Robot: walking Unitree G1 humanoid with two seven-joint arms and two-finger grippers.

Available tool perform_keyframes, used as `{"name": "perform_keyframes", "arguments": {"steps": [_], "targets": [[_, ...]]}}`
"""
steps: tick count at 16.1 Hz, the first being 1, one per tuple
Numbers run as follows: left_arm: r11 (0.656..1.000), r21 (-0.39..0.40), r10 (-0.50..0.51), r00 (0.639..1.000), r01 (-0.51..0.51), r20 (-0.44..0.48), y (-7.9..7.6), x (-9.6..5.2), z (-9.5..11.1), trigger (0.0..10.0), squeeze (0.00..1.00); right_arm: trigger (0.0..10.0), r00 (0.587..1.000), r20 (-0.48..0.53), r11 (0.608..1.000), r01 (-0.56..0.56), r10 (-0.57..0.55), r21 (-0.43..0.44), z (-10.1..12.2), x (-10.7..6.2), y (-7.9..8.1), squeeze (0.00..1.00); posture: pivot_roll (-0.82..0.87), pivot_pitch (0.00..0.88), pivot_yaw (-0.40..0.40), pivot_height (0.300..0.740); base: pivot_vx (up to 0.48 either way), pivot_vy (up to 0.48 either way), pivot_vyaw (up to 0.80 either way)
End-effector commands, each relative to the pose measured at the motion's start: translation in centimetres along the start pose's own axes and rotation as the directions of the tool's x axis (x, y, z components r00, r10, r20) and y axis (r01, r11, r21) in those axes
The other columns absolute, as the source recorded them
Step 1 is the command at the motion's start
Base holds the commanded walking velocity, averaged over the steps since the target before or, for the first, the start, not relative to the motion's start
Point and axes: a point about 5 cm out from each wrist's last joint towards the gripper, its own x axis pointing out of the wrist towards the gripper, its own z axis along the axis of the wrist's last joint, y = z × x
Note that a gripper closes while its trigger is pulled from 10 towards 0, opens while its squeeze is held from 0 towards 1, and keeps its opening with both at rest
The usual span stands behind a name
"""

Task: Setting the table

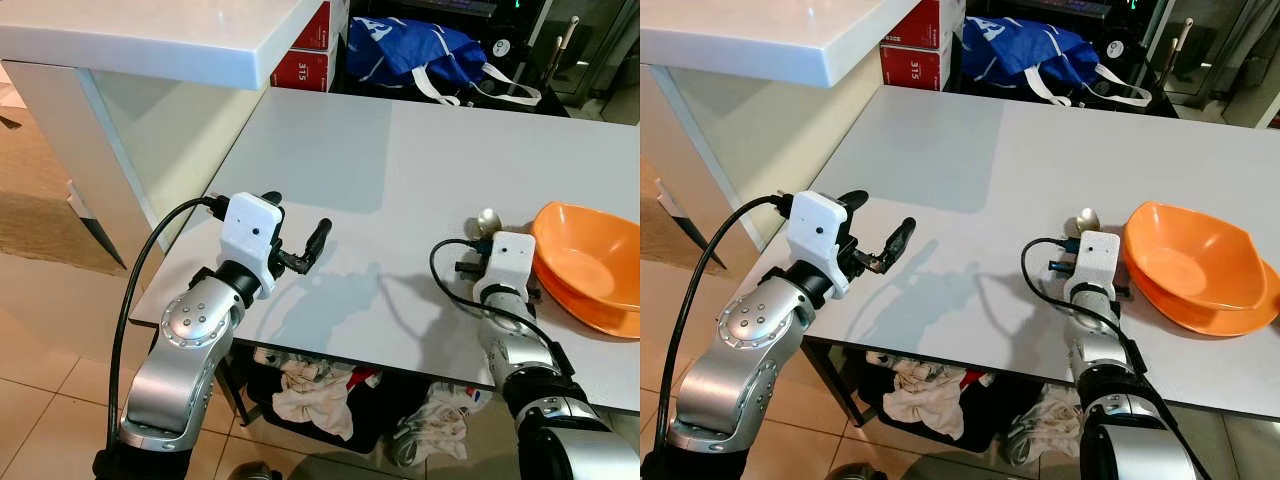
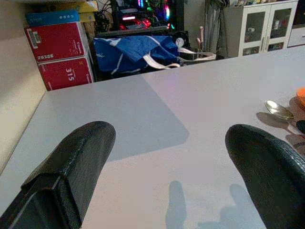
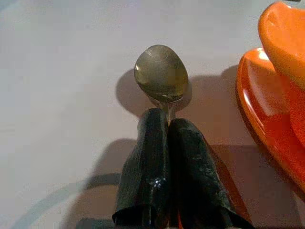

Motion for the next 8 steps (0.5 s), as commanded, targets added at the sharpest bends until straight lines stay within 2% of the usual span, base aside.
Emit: {"name": "perform_keyframes", "arguments": {"steps": [1, 4, 5, 6, 7, 8], "targets": [[1.000, 0.004, -0.012, 1.000, 0.011, 0.027, -0.04, 0.06, 0.86, 10.0, 0.00, 10.0, 1.000, -0.026, 1.000, 0.007, -0.006, 0.021, -0.29, 0.06, -0.41, 0.00, 0.20, 0.000, 0.002, 0.740, 0.000, 0.000, 0.00], [1.000, 0.002, -0.014, 0.999, 0.014, 0.029, -0.10, 0.14, 0.92, 10.0, 0.00, 10.0, 0.998, -0.055, 0.999, -0.031, 0.032, 0.022, -0.60, 0.06, -0.21, 0.00, 0.19, 0.000, 0.004, 0.740, 0.000, 0.000, 0.00], [1.000, 0.000, -0.015, 0.999, 0.015, 0.030, -0.13, 0.20, 0.96, 10.0, 0.00, 10.0, 0.996, -0.075, 0.999, -0.053, 0.054, 0.010, -0.72, 0.09, -0.05, 0.24, 0.19, 0.000, 0.004, 0.740, 0.000, 0.000, 0.00], [1.000, -0.001, -0.017, 0.999, 0.017, 0.031, -0.16, 0.24, 1.01, 10.0, 0.00, 10.0, 0.995, -0.083, 0.998, -0.061, 0.061, 0.004, -0.77, 0.10, -0.01, 0.69, 0.19, 0.000, 0.005, 0.740, 0.000, 0.000, 0.00], [1.000, -0.001, -0.018, 0.999, 0.018, 0.032, -0.16, 0.27, 1.02, 10.0, 0.00, 10.0, 0.995, -0.086, 0.998, -0.057, 0.057, 0.005, -0.81, 0.11, -0.13, 0.85, 0.19, 0.000, 0.007, 0.740, 0.000, 0.000, 0.00], [1.000, -0.001, -0.018, 0.999, 0.018, 0.032, -0.15, 0.28, 1.02, 10.0, 0.00, 10.0, 0.995, -0.087, 0.998, -0.055, 0.055, 0.007, -0.82, 0.13, -0.23, 0.88, 0.19, 0.000, 0.007, 0.740, 0.000, 0.000, 0.00]]}}
